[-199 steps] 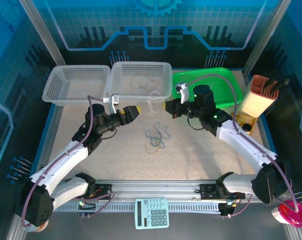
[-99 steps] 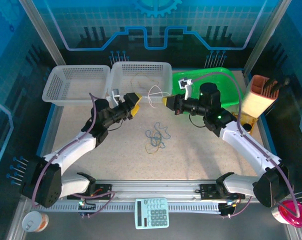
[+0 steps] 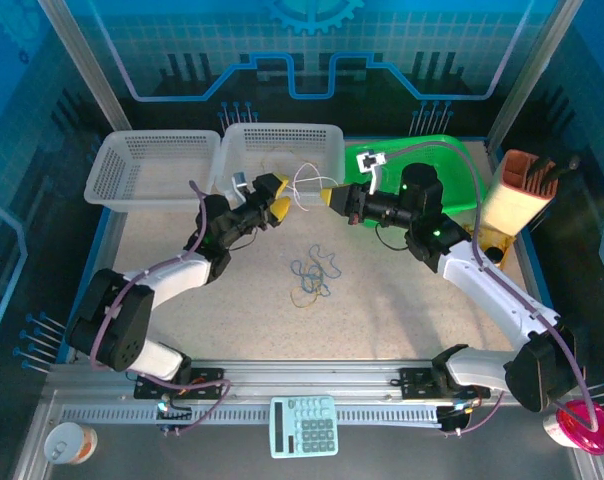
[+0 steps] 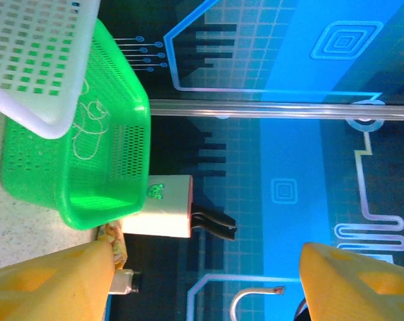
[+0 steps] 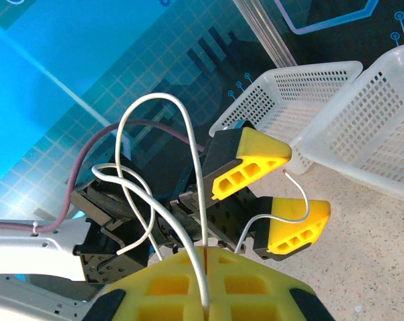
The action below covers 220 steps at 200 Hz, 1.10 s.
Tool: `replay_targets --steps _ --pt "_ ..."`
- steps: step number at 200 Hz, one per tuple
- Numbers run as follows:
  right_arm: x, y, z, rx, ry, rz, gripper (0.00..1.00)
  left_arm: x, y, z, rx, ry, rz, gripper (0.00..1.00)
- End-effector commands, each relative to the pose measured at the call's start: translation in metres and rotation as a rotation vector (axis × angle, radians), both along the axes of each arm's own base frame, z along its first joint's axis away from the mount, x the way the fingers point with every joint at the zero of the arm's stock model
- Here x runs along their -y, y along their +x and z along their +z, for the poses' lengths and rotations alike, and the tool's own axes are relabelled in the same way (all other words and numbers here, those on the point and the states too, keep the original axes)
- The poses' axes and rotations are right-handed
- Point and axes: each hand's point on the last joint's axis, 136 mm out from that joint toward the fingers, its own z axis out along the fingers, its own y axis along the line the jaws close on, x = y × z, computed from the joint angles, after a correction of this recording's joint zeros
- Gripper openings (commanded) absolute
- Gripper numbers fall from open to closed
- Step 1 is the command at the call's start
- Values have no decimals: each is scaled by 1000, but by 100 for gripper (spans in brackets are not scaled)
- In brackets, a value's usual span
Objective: Untangle the cables
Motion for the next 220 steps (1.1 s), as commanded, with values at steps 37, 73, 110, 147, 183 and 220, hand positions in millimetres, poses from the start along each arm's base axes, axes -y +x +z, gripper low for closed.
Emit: replay_targets --steps 37,73,110,147,183,220 --pt "-4 2 5 14 25 10 0 16 3 43 125 -103 -26 69" --pt "-6 4 4 12 25 10 0 23 3 40 125 -121 -40 58" --pt "0 5 0 15 10 -15 0 20 2 38 128 -137 -25 21" --pt "20 12 -24 -17 -41 -96 0 1 1 48 162 -109 18 0" --pt "50 24 -77 -122 -169 -265 0 -22 -10 74 228 25 67 0" --pt "77 28 -140 -262 -338 -412 0 -34 -32 120 345 211 102 0"
